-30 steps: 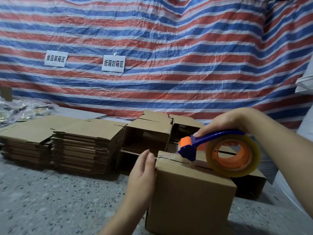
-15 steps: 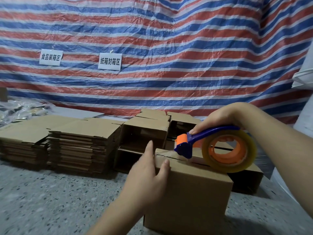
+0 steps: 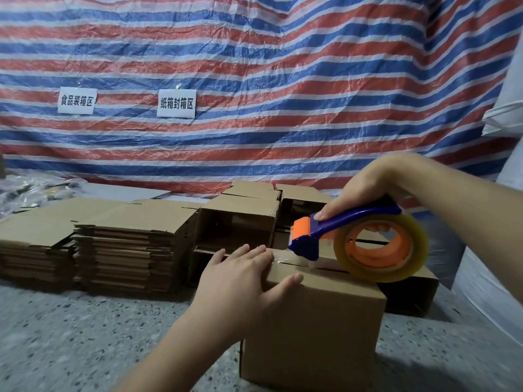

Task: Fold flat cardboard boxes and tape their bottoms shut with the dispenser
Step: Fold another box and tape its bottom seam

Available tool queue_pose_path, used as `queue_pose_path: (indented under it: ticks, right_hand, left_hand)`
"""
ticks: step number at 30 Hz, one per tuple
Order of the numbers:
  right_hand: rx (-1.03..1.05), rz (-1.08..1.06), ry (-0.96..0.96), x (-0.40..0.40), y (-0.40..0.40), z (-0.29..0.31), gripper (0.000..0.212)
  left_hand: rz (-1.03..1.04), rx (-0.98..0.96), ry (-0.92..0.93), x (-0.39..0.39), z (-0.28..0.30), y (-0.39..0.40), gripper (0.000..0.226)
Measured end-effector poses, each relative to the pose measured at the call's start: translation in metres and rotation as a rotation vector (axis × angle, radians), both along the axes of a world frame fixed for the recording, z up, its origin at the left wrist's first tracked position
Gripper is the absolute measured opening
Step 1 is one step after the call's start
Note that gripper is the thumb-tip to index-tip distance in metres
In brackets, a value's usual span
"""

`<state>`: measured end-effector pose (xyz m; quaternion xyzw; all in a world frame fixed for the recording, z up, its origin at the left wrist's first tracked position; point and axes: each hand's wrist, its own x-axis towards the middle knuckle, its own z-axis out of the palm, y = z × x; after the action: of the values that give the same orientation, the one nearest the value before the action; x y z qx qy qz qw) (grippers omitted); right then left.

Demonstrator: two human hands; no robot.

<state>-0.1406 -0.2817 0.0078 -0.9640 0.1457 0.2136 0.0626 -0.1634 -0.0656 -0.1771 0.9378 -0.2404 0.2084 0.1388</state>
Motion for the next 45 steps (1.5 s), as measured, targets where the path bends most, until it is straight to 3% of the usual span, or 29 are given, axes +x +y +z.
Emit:
queue_pose_path:
  ticks: [7,13,16,20,27,34,40,45]
  right_hand:
    - [-0.027,-0.118,0.035,-0.025,-0.070,-0.006,0.119]
    - [-0.018,-0.100,0.050,-0.025,-0.078,-0.021,0.127]
    - [-0.025,-0.107,0.045,-0.025,-0.076,-0.019,0.126]
    - [-0.023,-0.113,0.054,-0.026,-0.075,-0.020,0.117]
    - [0.060,-0.161,0.014,-0.036,-0.086,-0.015,0.094]
    - [0.030,-0.178,0.076,-0.049,-0.101,-0.018,0.092]
    - [0.026,-0.164,0.065,-0.051,-0.098,-0.030,0.084]
    - [0.033,-0.174,0.070,-0.053,-0.101,-0.032,0.087]
  left_hand:
    - [0.012,0.095,-0.043,-0.006,0.005,-0.001,0.097]
    - [0.001,0.346,-0.107,-0.011,0.024,-0.017,0.094]
    - [-0.042,0.385,-0.077,-0.011,0.027,-0.027,0.099]
    - [-0.170,0.304,-0.023,-0.014,0.024,-0.044,0.088]
    - [-0.154,0.326,-0.077,-0.005,0.016,-0.051,0.082]
    - [-0.180,0.297,-0.054,-0.006,0.015,-0.050,0.082]
    - [-0.171,0.307,0.039,-0.009,0.026,-0.055,0.067]
    - [-0.286,0.320,0.047,-0.009,0.033,-0.083,0.103]
